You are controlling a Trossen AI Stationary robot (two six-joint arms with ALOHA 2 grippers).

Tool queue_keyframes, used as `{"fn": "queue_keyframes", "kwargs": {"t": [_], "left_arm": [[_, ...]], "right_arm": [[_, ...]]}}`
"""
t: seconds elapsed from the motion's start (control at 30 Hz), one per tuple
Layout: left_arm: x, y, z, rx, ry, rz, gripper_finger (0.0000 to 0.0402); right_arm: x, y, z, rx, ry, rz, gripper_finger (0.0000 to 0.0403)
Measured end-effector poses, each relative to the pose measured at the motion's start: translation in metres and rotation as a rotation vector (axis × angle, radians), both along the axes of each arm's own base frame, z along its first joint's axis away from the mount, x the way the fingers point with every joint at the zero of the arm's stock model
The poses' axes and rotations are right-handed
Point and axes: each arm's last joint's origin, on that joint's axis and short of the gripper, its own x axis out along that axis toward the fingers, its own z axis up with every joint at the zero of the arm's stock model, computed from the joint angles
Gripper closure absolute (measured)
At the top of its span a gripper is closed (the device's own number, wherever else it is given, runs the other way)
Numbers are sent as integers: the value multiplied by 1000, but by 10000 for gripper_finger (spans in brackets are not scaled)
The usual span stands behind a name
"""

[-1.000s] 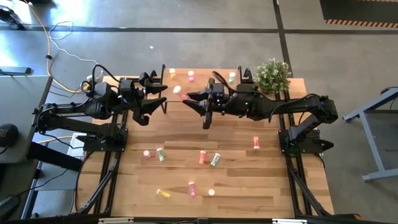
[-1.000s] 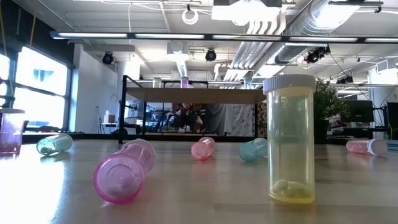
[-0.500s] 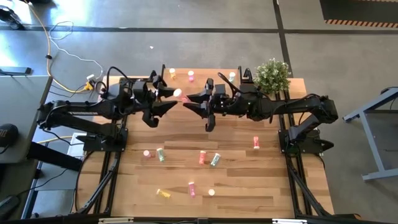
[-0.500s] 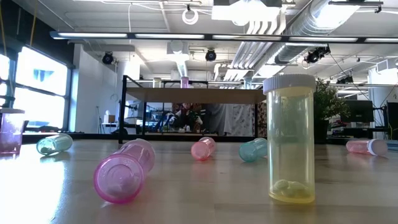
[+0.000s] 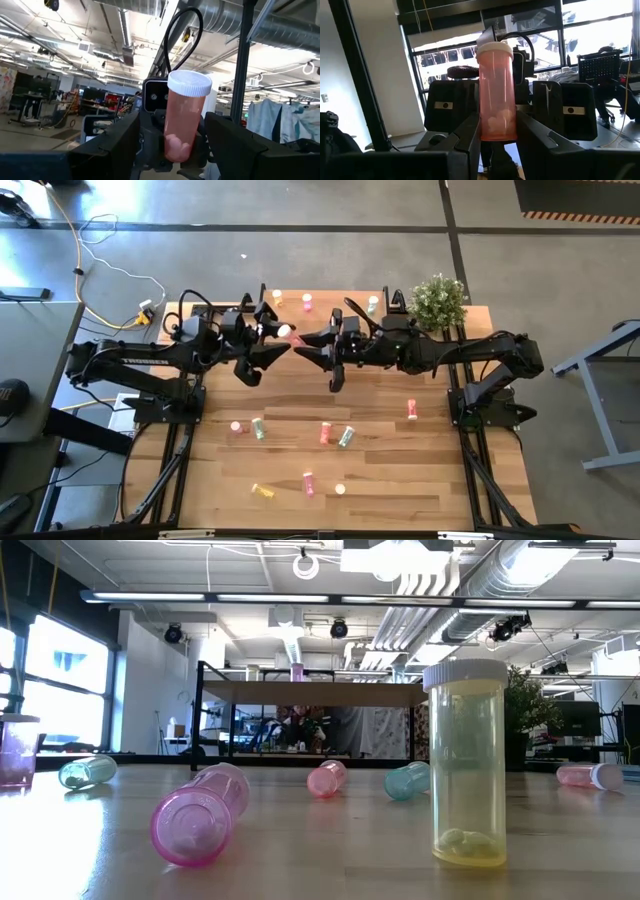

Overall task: Pick and place medicine bottles onto shelf by color
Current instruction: Put the bottom pink pill bottle on the shelf

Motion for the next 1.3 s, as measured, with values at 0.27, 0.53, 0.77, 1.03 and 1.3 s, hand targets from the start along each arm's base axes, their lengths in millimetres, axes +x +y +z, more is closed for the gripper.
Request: {"fn": "queue_keyframes", "kwargs": {"t": [0.27, 0.53, 0.77, 1.03, 1.3], "left_arm": [[0, 0, 2, 7, -31, 0, 188], [5, 1, 7, 3, -19, -1, 221], [17, 4, 5, -2, 4, -18, 267], [17, 4, 5, 7, 3, -10, 287], [17, 4, 5, 5, 5, -9, 288]], "right_arm": [[0, 0, -2, 11, 24, -12, 313], [1, -2, -3, 7, 25, -27, 313], [1, -2, -2, 5, 17, -28, 313], [1, -2, -2, 6, 19, -27, 313], [1, -3, -3, 9, 27, -48, 294]]}}
